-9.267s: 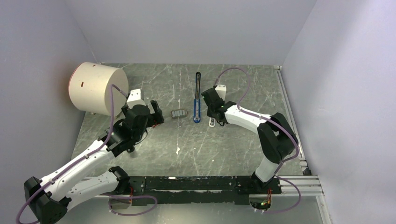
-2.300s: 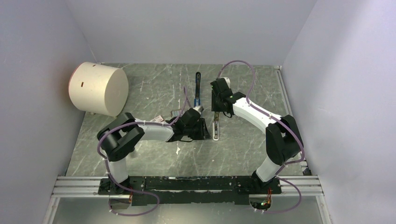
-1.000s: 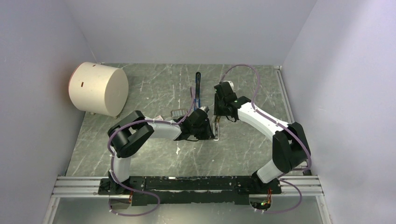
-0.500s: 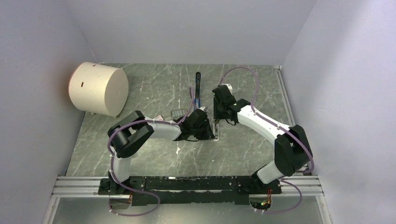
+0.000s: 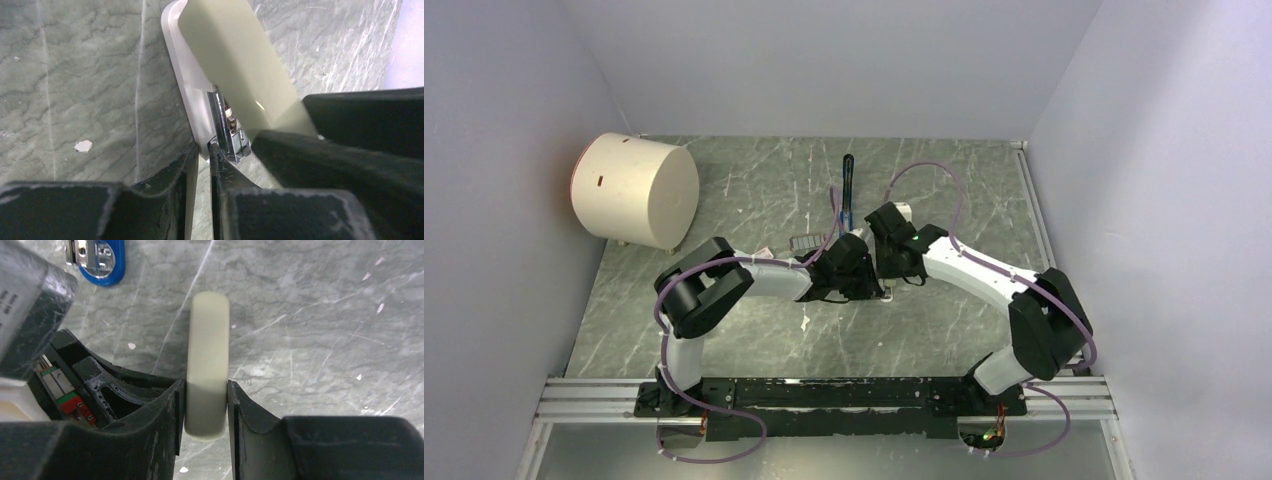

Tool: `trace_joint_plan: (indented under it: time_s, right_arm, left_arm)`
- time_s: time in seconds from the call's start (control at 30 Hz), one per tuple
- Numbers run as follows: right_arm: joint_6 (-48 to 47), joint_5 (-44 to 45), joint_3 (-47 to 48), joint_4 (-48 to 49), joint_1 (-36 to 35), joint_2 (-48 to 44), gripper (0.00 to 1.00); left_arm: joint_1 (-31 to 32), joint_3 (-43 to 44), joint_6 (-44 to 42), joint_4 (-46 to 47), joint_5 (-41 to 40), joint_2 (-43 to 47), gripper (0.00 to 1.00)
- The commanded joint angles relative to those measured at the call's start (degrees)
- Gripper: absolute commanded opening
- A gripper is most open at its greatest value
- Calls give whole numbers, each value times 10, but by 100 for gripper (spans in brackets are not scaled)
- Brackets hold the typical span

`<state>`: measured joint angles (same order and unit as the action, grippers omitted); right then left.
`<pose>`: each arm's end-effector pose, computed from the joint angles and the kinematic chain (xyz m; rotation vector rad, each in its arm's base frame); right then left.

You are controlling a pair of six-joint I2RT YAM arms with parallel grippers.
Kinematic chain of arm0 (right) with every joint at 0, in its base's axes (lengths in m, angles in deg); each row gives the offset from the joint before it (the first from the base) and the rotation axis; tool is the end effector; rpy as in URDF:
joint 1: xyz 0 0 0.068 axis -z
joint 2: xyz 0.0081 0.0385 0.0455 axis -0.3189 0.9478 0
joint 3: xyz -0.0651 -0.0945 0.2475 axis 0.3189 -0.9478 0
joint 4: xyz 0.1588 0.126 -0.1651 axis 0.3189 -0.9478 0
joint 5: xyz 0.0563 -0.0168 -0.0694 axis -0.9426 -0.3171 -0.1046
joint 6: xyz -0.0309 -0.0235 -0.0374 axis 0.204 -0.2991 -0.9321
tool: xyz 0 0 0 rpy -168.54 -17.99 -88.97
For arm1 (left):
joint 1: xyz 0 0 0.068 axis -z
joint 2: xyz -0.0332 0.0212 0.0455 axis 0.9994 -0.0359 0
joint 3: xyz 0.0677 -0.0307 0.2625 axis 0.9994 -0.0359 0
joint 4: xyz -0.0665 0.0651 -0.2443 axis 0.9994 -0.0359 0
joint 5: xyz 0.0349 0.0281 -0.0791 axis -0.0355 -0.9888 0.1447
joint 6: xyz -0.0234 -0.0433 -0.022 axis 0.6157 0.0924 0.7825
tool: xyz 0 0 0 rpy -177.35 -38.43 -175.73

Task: Load the staples into the stapler

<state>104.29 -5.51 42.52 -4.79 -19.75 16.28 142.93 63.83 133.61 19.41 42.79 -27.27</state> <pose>0.2372 0.1760 0.2168 -0.1302 2.5997 0.0690 0.2224 -0.3227 0.1271 0.0781 2.5506 -0.9810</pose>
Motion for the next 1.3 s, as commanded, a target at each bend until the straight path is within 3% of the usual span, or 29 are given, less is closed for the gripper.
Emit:
trace_joint_plan:
  time_s: [0.0, 0.3, 0.47, 0.97, 1.1, 1.27]
  right_arm:
    - [35, -30, -12, -9, -19, 8, 23]
    - [54, -25, -38, 3, -30, 37, 22]
    - [57, -19, -54, 19, -30, 57, 21]
    - [61, -25, -100, 70, -26, 141, 12]
    - [60, -22, -85, 59, -24, 125, 16]
    - [55, -4, -45, 22, -22, 76, 34]
  left_arm:
    - [3, -16, -24, -71, -39, -11, 20]
    - [3, -31, -10, -59, -33, 4, 20]
    - [-2, -51, 6, -39, -25, 18, 25]
    - [-10, -88, 6, -38, -49, 68, 30]
    - [-10, -96, 4, -38, -50, 79, 30]
    - [-10, -104, 1, -41, -50, 94, 30]
